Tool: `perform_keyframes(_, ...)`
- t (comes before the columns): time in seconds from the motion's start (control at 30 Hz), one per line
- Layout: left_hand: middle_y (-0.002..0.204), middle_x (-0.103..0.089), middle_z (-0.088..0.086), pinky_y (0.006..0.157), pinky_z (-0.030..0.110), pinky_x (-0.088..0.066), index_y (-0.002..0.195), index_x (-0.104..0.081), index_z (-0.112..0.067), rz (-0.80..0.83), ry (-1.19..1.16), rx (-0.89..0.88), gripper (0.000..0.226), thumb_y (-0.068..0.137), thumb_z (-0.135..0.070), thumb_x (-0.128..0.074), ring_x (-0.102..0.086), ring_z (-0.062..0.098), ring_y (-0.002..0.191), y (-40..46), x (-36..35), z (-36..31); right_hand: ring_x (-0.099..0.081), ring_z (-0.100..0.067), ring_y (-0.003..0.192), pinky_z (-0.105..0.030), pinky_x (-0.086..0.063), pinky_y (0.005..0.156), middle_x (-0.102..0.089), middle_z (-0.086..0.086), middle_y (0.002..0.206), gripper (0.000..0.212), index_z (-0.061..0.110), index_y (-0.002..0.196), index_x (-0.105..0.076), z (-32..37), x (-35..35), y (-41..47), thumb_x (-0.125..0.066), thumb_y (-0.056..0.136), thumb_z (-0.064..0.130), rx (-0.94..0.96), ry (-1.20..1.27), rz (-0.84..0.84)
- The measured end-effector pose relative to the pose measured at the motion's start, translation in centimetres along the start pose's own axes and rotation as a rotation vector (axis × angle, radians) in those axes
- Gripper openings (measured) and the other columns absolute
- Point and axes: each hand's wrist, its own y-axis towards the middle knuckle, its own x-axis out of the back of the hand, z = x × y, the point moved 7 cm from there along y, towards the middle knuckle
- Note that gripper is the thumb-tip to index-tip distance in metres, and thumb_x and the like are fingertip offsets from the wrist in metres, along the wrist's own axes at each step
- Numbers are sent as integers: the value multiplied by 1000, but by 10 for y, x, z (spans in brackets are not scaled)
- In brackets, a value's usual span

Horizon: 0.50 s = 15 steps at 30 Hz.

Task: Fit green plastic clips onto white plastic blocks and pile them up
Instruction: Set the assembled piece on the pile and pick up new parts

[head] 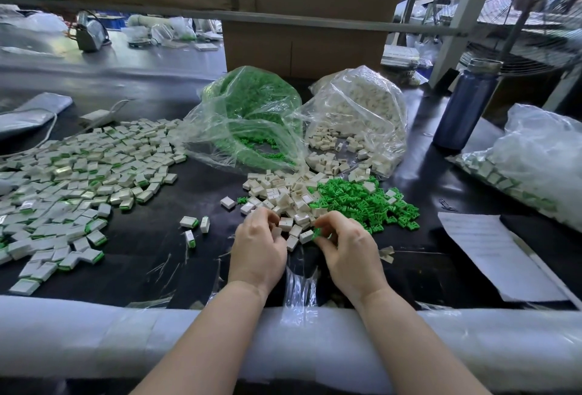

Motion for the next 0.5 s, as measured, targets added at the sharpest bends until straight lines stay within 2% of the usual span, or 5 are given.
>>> perform_keyframes(0.07,91,-54,0,67,14,-29,86,-56,-15,-26,-49,38,15,80,-2,-56,-49,15,81,0,5,2,-53,-13,88,-19,-37,75,-63,5,89,14,14,97,-66,-4,3,1,-64,84,9,-34,23,-27)
perform_keyframes(0.13,88,-54,-1,63,12,-27,81,-60,-16,16,-61,34,13,79,-4,-57,-47,12,77,1,3,2,-56,-15,90,-21,-39,77,-66,2,92,13,13,95,-67,-7,4,1,-65,83,9,-62,40,-41)
perform_keyframes(0.3,84,-52,-9,74,10,-36,86,-72,-18,197,-68,-102,10,83,-11,-65,-53,9,78,-3,-13,-7,-58,-17,84,-26,-44,77,-68,0,87,9,11,91,-68,-11,6,1,-66,82,8,-108,98,-67)
perform_keyframes(0.4,84,-52,-10,74,7,-40,87,-71,-20,192,-146,-103,12,83,-10,-67,-54,4,75,-2,-13,-5,-59,-16,80,-28,-46,75,-67,2,84,8,12,90,-67,-14,7,1,-66,83,9,-136,137,-83)
perform_keyframes(0.5,81,-54,-8,68,3,-40,80,-67,-25,169,-212,-71,18,82,-7,-68,-53,2,69,1,-10,-3,-58,-13,76,-27,-48,74,-65,6,79,7,14,88,-67,-14,9,1,-67,83,9,-150,188,-104)
